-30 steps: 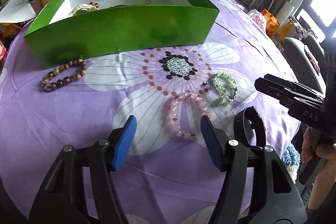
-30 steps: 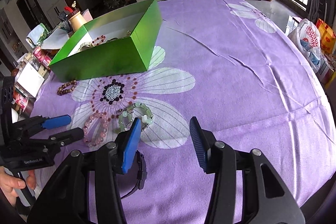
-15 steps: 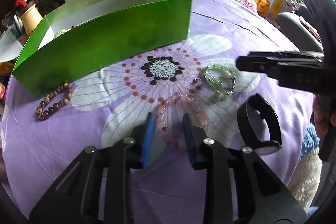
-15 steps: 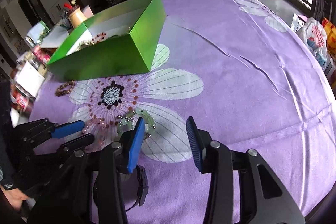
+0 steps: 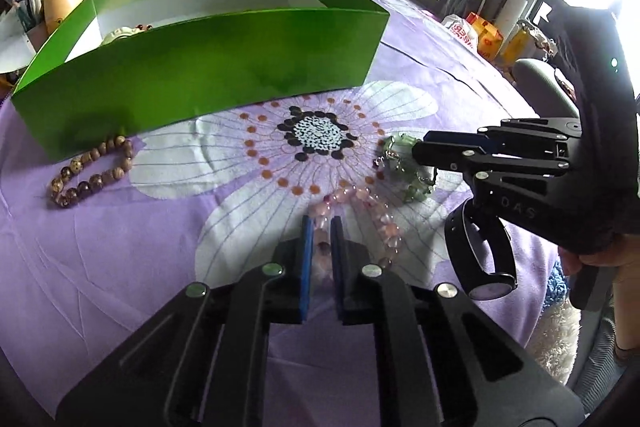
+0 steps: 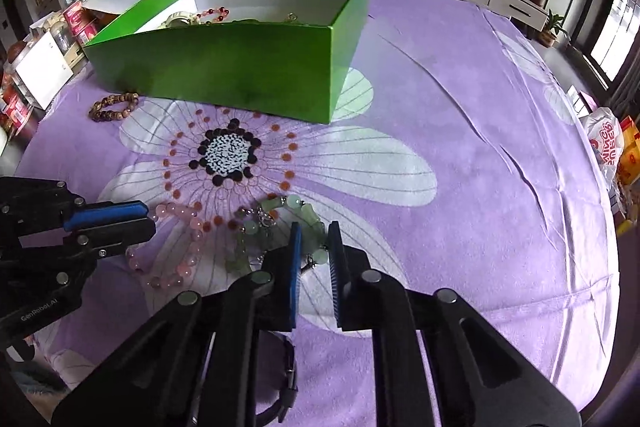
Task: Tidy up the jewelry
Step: 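Grasp the pink bead bracelet with the left tool while the right tool grasps the green jade bracelet, then carry the pink and green bracelets over the green box with both tools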
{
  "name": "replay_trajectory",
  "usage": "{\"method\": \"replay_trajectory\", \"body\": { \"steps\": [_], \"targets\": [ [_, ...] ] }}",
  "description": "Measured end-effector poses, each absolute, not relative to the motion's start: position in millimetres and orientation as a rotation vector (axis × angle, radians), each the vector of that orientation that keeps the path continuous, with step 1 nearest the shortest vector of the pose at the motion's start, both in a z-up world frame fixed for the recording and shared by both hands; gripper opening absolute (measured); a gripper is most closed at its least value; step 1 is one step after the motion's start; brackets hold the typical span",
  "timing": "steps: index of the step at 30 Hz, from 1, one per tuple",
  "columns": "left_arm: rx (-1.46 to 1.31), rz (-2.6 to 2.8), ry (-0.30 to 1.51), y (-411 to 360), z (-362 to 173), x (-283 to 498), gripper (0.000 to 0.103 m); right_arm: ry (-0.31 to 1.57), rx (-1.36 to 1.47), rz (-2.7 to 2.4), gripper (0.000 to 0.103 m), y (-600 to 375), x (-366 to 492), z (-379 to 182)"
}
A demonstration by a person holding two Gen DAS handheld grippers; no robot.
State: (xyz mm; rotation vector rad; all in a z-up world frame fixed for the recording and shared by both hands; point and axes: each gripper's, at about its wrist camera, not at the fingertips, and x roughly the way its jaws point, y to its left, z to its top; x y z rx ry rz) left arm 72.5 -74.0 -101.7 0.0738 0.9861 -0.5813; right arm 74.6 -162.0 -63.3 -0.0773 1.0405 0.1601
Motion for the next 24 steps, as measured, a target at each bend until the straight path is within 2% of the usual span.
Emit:
{"method": "replay_trajectory", "body": {
  "steps": [13,24],
  "targets": [
    [-0.062,-0.550,0.913,-18.6,-61.5,64.9,0.007,0.840,0.003,0.191,0.012,-158.1,47.5,3.6],
    [-0.068,-0.472,0.815,21.7,-6.3,68.2,0.007,0.734,0.033,0.235,0.012,-151.0,44.1,53.4]
  ]
}}
